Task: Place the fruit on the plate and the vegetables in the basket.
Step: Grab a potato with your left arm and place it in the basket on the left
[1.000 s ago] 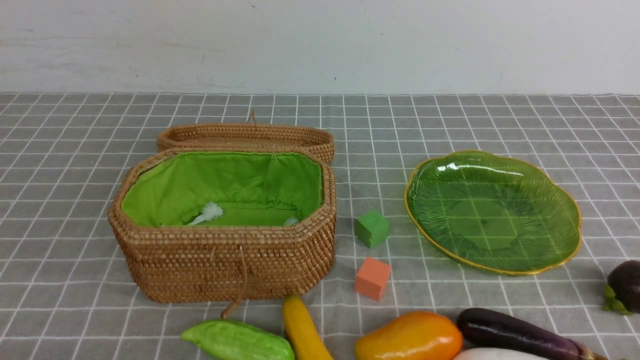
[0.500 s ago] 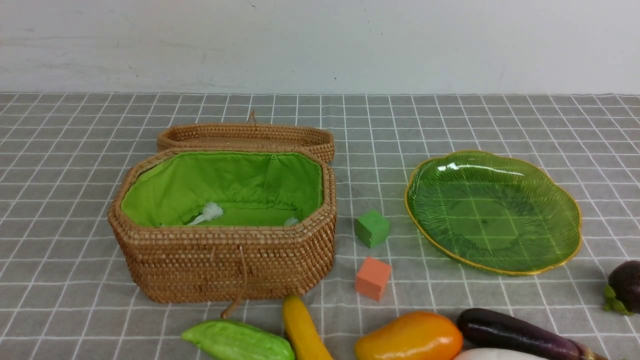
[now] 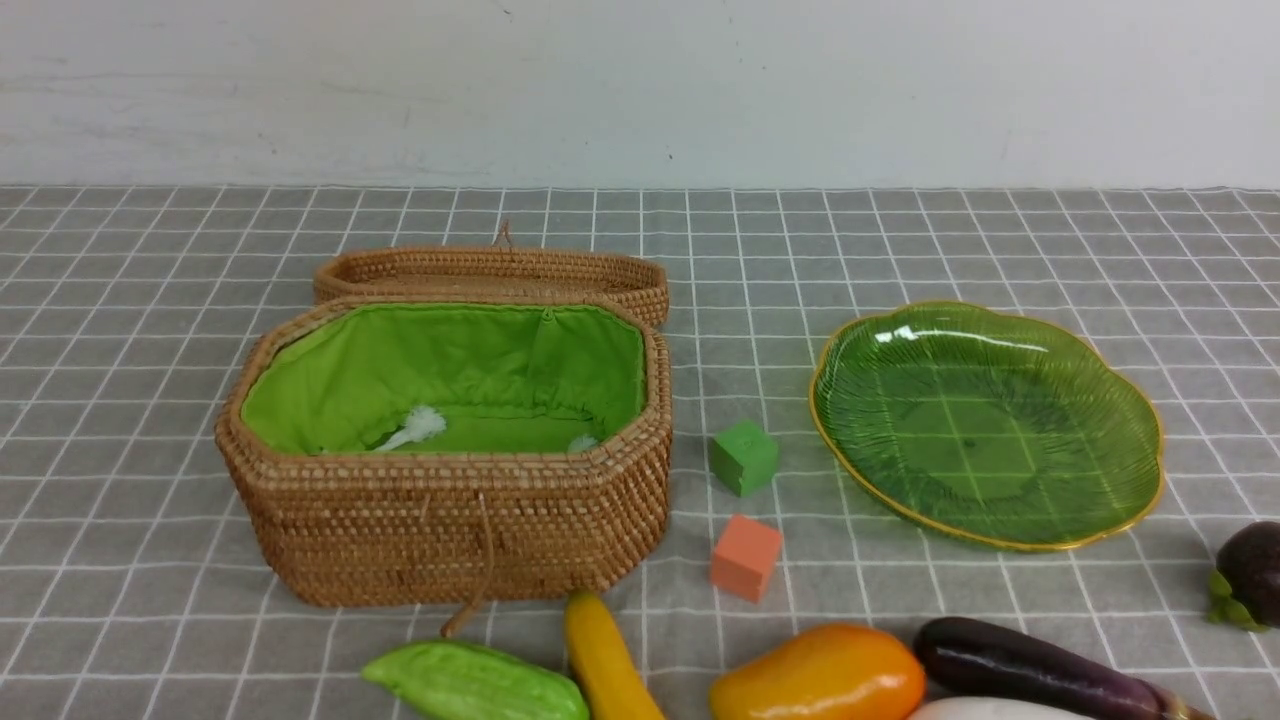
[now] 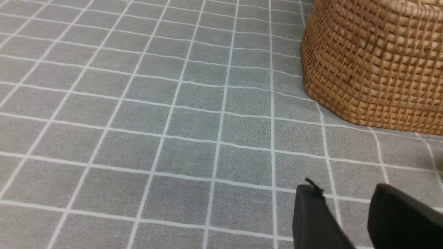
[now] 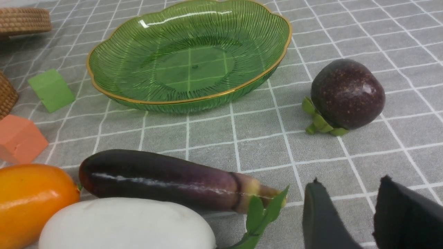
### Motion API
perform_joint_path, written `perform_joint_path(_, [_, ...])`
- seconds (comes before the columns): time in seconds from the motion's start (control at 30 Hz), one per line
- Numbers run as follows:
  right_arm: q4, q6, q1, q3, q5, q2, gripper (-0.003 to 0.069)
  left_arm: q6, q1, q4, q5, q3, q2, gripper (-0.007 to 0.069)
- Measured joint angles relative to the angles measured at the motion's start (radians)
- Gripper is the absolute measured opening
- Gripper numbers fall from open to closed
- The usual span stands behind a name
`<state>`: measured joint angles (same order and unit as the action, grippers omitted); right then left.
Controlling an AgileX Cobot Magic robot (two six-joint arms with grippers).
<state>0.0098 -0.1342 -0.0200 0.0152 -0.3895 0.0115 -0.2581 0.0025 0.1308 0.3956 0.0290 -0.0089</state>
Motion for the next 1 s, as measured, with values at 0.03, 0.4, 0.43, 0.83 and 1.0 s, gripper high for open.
perform_joint_path(0.03, [0.000, 0.000, 0.000, 0.000, 0.000, 0.000, 0.0240, 0.000, 0.000, 0.009, -0.003, 0.000, 0.000, 0.0238])
perform_joint_path(0.4, [0.000, 0.000, 0.000, 0.000, 0.000, 0.000, 0.0240, -0.237, 0.000, -0.161, -0.452, 0.002, 0.000, 0.0238])
perform_joint_path(0.43, [0.000, 0.000, 0.000, 0.000, 0.000, 0.000, 0.0240, -0.245, 0.000, -0.170, -0.515, 0.002, 0.000, 0.0238])
perform_joint_path(0.83, [0.000, 0.000, 0.000, 0.000, 0.000, 0.000, 0.0240, -0.266, 0.000, -0.173, -0.293, -0.490, 0.294, 0.0238])
perform_joint_path(1.0, [0.000, 0.000, 0.000, 0.000, 0.000, 0.000, 0.0240, -0.182, 0.000, -0.050, 0.185, -0.702, 0.641, 0.0238])
